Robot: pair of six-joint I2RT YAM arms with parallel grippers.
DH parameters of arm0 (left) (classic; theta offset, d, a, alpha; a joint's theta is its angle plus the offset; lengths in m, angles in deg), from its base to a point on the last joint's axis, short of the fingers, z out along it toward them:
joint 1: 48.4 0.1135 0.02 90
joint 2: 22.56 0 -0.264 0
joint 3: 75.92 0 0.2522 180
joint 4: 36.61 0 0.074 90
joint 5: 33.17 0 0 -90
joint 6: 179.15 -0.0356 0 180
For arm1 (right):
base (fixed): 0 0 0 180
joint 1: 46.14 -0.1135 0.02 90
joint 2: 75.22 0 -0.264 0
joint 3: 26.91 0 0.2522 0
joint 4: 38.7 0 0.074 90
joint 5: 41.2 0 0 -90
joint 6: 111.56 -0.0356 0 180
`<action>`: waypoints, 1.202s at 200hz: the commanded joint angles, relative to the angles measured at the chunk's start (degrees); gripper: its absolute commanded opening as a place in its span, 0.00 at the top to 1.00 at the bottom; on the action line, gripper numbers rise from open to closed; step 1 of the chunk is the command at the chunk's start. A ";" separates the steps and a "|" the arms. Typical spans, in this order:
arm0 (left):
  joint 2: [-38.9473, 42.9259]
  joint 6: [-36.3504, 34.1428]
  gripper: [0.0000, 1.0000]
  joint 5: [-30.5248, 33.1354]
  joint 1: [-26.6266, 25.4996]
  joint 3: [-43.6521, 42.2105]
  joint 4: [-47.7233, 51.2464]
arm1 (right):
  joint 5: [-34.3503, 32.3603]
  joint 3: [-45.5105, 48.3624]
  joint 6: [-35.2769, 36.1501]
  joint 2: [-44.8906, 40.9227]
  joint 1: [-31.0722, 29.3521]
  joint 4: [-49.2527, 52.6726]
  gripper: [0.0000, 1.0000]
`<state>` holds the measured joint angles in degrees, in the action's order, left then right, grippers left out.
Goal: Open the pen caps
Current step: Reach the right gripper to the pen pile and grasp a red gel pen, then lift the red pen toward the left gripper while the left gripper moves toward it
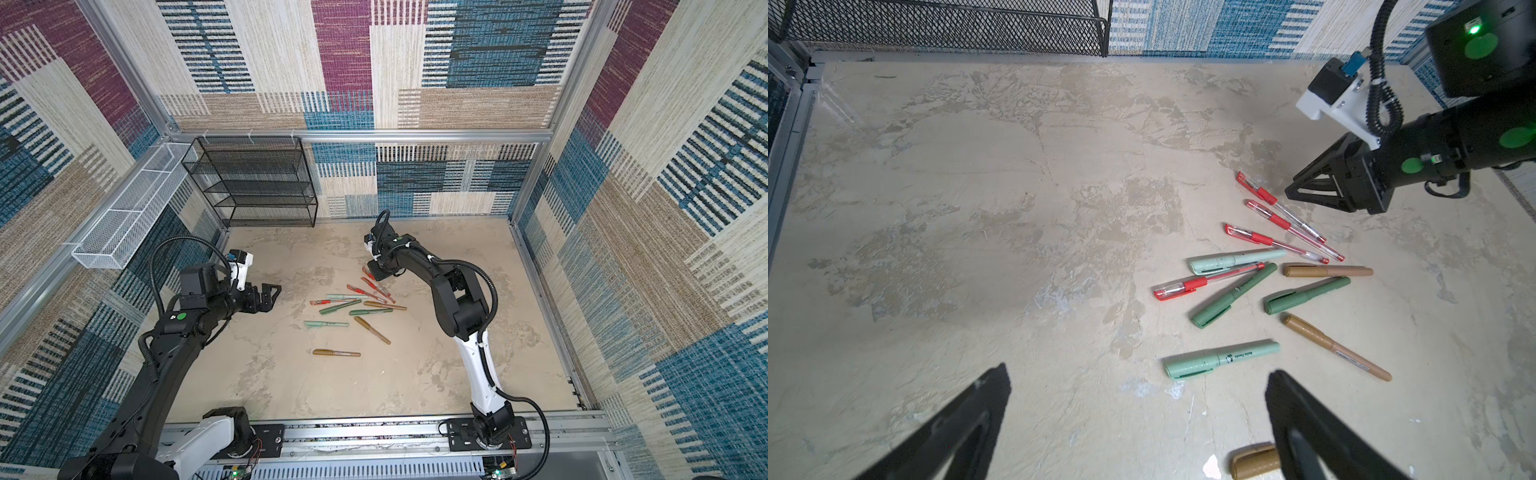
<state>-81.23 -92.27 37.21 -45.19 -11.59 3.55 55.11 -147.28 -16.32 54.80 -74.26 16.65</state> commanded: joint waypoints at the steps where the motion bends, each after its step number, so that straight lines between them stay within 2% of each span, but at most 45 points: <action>1: 0.10 0.04 0.00 0.99 0.05 0.33 -0.55 | 1.07 -0.48 0.01 0.80 -0.43 1.00 0.66; 159: 0.23 -0.09 0.00 -0.63 0.09 1.05 -0.14 | -2.79 -1.09 0.11 1.97 -0.80 1.92 0.87; 185: -0.72 -0.22 0.00 0.13 -0.19 5.75 3.09 | -3.57 -2.78 -0.77 -0.26 -0.80 1.71 0.91; 210: -3.13 -0.31 0.00 2.30 -2.15 14.76 8.57 | -2.39 -2.44 -2.48 -4.76 -0.88 -0.38 0.92; 240: -7.01 2.40 0.00 -1.98 -3.28 24.32 13.36 | -0.51 4.05 -6.97 -14.07 -2.05 -8.64 0.93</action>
<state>-86.24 -92.16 38.37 -48.21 7.86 11.57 52.79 -147.52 -18.90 46.71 -75.22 15.86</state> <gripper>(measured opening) 0.998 0.123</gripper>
